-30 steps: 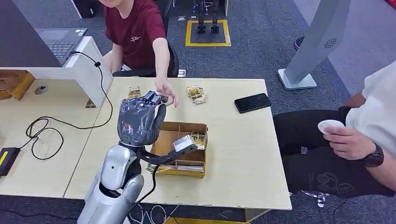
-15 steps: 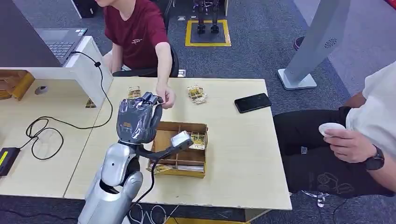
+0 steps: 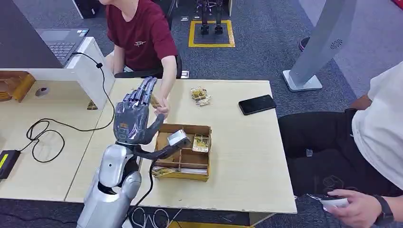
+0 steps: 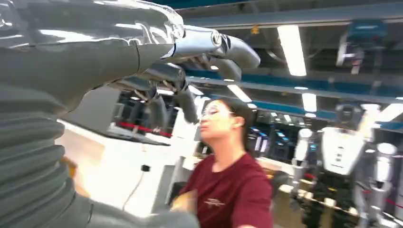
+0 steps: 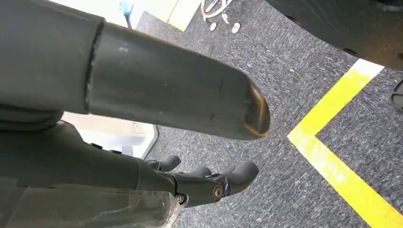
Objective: Pass the card to the sensor for recognition and then transmit it.
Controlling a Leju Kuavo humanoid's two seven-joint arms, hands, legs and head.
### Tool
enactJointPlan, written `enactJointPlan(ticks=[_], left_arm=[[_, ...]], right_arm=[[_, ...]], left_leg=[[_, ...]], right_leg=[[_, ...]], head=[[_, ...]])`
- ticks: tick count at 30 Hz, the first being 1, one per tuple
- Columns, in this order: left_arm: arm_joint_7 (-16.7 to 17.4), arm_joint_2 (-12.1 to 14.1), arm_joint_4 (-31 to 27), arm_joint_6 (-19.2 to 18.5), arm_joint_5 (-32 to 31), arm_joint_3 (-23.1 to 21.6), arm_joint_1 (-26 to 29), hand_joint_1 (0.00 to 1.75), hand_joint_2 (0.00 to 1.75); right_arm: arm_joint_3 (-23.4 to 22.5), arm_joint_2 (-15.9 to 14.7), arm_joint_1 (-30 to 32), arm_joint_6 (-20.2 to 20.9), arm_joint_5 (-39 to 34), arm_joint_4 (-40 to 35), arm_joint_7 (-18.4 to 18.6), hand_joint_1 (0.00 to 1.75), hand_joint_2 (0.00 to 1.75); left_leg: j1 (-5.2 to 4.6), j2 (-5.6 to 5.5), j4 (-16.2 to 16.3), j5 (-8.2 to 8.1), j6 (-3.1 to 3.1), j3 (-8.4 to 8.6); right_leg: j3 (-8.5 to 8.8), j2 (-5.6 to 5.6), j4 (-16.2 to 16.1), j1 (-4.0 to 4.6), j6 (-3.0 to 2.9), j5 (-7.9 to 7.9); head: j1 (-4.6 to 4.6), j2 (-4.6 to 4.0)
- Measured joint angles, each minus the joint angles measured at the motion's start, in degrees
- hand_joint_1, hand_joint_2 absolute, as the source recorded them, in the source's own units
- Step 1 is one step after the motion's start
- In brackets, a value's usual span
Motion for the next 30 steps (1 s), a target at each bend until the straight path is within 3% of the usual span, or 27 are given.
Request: enactJointPlan(ticks=[6, 11, 23, 30], left_arm=[[1.53, 0.15, 3.35, 2.1, 0.29, 8.81, -0.03, 0.0, 1.75], [-1.21, 0.26, 6.11, 4.06, 8.06, 20.81, 0.29, 0.0, 1.75], [-3.78, 0.24, 8.09, 6.34, 9.31, 41.71, 5.27, 0.0, 1.75], [-2.21, 1.07, 9.92, 3.67, 22.26, 56.0, 5.73, 0.0, 1.75]], right_arm=[[-0.02, 0.0, 0.02, 0.11, 0.0, 0.0, 0.68, 0.0, 0.0], [-0.11, 0.0, 0.16, 0.24, 0.0, 0.0, 1.11, 0.0, 0.0], [-1.55, 0.0, 0.55, 0.33, 0.0, 0.0, 1.92, 0.0, 0.0], [-1.77, -0.15, 0.72, 0.81, 0.0, -0.09, 0.79, 0.0, 0.0]], left_leg=[[0.01, 0.02, -0.01, 0.0, 0.0, 0.01], [0.03, 0.04, -0.02, 0.0, -0.01, -0.01], [0.02, 0.06, -0.04, -0.03, -0.03, -0.11], [0.05, 0.07, -0.06, -0.03, -0.03, -0.09]], right_leg=[[0.0, 0.03, 0.02, 0.0, 0.0, 0.0], [-0.03, 0.09, 0.03, 0.02, -0.02, -0.02], [-0.09, 0.09, 0.01, 0.02, -0.02, -0.06], [-0.1, 0.12, 0.02, 0.03, -0.05, -0.07]], head=[[0.0, 0.0], [0.0, 0.0], [0.02, -0.02], [0.0, 0.0]])
